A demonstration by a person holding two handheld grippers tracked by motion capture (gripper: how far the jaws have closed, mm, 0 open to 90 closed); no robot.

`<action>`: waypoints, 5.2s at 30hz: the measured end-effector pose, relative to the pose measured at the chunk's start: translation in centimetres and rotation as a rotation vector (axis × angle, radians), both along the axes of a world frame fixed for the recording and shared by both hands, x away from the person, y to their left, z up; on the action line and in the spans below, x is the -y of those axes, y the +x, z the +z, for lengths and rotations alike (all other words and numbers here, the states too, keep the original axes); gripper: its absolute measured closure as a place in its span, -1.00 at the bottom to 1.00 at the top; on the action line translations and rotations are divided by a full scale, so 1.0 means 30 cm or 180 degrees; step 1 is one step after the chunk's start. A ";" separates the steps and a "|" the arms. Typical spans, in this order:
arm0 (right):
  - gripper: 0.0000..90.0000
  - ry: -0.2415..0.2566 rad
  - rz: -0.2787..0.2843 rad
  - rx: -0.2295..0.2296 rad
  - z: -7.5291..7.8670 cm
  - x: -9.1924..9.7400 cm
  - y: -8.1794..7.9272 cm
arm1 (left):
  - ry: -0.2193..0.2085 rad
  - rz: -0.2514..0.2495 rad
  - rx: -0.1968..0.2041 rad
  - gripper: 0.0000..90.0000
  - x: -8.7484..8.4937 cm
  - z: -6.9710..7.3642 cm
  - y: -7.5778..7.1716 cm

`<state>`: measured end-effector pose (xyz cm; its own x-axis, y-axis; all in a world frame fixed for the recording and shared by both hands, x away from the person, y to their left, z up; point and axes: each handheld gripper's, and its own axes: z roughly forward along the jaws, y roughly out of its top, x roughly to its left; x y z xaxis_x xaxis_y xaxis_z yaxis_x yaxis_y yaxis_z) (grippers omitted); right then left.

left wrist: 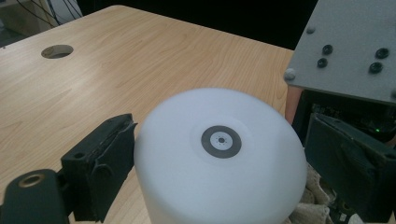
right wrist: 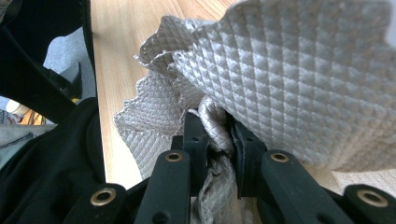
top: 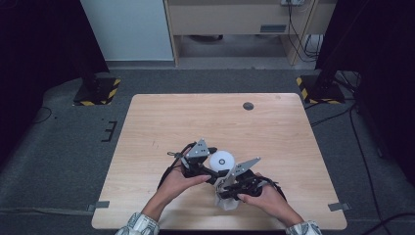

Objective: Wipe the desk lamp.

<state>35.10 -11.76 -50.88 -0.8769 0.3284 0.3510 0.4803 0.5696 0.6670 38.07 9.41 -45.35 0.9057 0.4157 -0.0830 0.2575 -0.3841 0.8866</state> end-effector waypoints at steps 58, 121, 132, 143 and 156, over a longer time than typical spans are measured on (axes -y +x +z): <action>0.75 -0.0016 -0.0028 0.0155 0.025 0.025 -0.008 | 0.0073 -0.0007 -0.0035 -0.80 -0.001 -0.008 0.000; 0.75 -0.0159 0.0095 0.0507 0.015 -0.023 -0.034 | 0.0105 -0.0020 -0.0032 -0.79 0.001 -0.012 -0.003; 0.74 -0.0031 -0.0022 0.0575 0.075 0.058 -0.042 | 0.0108 -0.0029 -0.0034 -0.77 -0.002 -0.013 -0.006; 0.75 0.0016 -0.0180 0.0639 0.106 0.142 -0.053 | 0.0103 -0.0021 -0.0037 -0.76 -0.003 -0.016 -0.008; 0.75 -0.0042 -0.0598 0.0651 0.094 0.231 0.005 | 0.0128 -0.0016 -0.0058 -0.76 -0.009 -0.030 -0.013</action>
